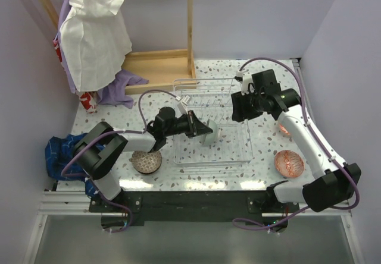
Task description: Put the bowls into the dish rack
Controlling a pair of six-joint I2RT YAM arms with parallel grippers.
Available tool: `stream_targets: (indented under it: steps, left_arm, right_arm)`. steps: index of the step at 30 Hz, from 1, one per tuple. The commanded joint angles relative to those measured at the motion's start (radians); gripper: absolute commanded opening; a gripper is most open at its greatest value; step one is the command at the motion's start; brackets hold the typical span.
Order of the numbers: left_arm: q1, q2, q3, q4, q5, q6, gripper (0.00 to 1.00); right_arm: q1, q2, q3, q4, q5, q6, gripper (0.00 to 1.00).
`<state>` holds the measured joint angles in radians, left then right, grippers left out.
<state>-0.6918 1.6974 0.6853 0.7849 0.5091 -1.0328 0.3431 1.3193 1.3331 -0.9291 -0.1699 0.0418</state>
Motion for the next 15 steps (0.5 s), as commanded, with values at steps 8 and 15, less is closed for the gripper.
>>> stream_targets:
  steps: [8, 15]
  left_arm:
    - [0.024, 0.002, 0.034, -0.048, -0.060, -0.049, 0.00]
    - [0.043, -0.022, 0.022, -0.065, -0.009, 0.009, 0.07]
  right_arm:
    - [0.069, 0.047, -0.092, 0.035, -0.037, -0.026, 0.29]
    - [0.105, 0.159, -0.089, 0.091, -0.049, -0.094, 0.23]
